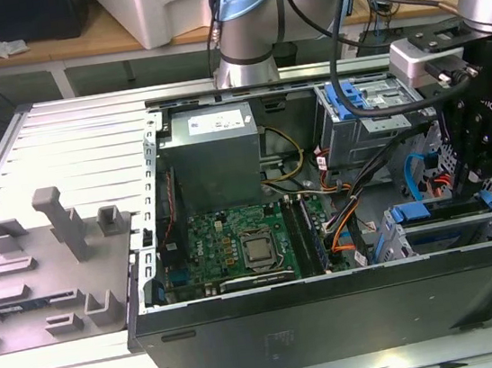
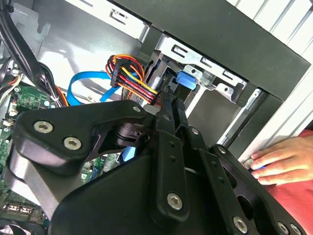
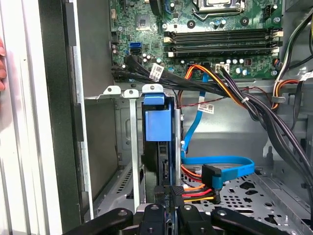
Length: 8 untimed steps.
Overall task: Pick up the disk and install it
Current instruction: 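Insert the first disk wire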
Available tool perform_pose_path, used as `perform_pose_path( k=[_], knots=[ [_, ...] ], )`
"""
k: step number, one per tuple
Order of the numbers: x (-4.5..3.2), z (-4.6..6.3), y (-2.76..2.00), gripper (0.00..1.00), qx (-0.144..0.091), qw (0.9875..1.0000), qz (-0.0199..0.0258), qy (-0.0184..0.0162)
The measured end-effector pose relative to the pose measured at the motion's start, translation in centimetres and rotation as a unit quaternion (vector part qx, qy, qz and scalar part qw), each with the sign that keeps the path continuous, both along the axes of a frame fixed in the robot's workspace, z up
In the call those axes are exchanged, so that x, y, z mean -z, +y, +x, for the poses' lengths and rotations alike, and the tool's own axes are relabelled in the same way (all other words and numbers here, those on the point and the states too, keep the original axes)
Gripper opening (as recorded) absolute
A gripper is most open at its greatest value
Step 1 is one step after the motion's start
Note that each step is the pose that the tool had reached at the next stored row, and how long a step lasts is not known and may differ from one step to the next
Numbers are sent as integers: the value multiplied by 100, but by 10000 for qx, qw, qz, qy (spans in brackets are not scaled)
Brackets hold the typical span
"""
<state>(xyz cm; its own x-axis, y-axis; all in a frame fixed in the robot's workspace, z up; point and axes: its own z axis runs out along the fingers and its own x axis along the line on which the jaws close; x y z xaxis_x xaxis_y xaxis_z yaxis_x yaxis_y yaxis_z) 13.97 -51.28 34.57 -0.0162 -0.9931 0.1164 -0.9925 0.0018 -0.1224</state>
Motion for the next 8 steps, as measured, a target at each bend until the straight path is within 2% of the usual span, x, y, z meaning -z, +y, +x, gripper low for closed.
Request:
perform_pose_path(
  k=[5,8],
  knots=[
    [0,-1,-2,16,0,10000,1,0],
    [0,-1,-8,16,0,10000,24,0]
  ],
)
